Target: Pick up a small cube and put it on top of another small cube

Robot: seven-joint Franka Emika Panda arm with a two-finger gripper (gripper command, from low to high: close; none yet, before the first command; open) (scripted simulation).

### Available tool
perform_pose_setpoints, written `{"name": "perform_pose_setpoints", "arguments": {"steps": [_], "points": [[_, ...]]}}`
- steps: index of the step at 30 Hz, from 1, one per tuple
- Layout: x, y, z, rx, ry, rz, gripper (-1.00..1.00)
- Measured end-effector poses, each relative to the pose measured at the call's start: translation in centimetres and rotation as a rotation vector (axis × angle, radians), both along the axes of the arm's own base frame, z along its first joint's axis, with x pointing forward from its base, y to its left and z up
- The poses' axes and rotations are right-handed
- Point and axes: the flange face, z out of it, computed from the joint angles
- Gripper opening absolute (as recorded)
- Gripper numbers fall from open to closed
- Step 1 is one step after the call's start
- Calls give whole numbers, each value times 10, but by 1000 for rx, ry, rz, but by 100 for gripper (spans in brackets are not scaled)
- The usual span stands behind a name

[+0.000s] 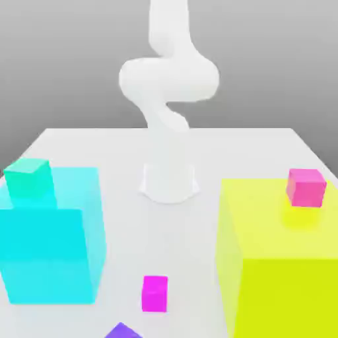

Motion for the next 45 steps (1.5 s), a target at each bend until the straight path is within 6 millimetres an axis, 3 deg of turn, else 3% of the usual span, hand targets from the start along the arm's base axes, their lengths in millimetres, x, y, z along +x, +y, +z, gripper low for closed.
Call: {"name": "perform_pose_setpoints", "arguments": {"steps": [8, 16, 23, 29, 33, 34, 40, 42, 45], "points": [[90, -18, -111, 58, 199, -144, 0], [146, -41, -242, 117, 389, -288, 0], [163, -61, -367, 173, 555, -418, 0], [156, -72, -475, 221, 692, -525, 0], [154, -73, -536, 228, 710, -539, 0], [153, -73, -547, 228, 711, -540, -100], [153, -73, -552, 228, 710, -540, -100], [154, -73, -538, 229, 710, -540, -100], [153, -73, -499, 228, 710, -540, -100]]}}
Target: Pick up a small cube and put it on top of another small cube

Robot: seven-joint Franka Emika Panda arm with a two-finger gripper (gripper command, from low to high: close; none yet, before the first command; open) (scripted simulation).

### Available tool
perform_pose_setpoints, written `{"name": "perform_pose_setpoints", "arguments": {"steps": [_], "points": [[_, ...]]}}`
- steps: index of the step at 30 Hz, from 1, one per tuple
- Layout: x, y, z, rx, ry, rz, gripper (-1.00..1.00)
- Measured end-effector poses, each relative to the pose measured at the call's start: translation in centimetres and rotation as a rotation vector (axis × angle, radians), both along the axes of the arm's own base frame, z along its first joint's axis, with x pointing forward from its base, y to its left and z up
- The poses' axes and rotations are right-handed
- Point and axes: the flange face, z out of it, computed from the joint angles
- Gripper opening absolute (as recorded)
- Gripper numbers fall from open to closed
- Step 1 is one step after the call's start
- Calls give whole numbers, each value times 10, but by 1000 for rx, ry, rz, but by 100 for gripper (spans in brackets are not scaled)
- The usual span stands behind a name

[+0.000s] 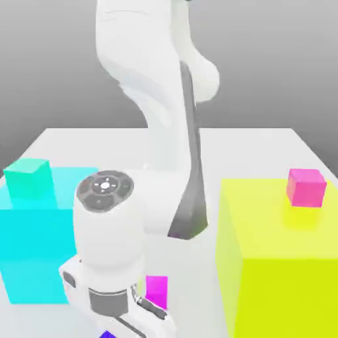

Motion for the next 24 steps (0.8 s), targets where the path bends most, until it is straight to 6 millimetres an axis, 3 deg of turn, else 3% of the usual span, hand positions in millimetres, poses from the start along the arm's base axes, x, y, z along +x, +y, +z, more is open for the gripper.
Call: {"name": "perform_pose_setpoints", "arguments": {"steps": [8, 12, 20, 22, 24], "points": [[-31, -79, 119, -46, 11, -99, -100], [-66, -121, 176, -48, 13, -172, -100], [-151, -162, 279, -5, 2, -264, -100], [-161, -166, 269, 2, -1, -273, -100], [-163, -167, 242, 4, -2, -276, -100]]}}
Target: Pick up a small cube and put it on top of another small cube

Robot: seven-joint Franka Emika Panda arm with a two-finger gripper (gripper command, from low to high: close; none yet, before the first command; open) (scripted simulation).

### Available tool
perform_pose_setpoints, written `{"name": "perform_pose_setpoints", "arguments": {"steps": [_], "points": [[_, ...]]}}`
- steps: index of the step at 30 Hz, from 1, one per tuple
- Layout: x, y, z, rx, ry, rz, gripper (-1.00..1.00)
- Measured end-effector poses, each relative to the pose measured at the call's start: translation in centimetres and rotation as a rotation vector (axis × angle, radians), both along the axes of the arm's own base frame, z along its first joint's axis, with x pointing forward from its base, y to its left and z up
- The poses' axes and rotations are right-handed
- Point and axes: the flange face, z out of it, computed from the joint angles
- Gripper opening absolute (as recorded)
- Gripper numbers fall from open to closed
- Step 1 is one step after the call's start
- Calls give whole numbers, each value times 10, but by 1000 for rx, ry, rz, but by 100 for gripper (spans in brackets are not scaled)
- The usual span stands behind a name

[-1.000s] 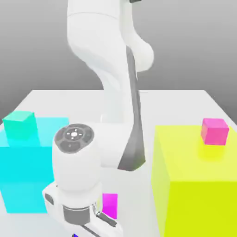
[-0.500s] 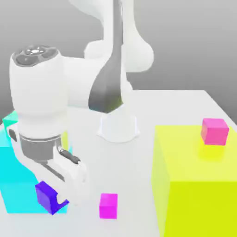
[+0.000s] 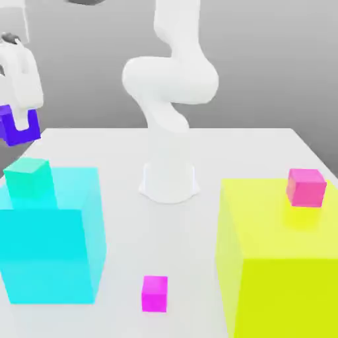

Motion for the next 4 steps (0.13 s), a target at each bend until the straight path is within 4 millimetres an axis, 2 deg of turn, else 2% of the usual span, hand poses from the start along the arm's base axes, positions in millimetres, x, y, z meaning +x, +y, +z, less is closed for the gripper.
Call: {"name": "perform_pose_setpoints", "arguments": {"steps": [1, 4], "points": [[-1, 0, -11, 0, 0, 0, 100], [-1, 0, -11, 0, 0, 0, 100]]}}
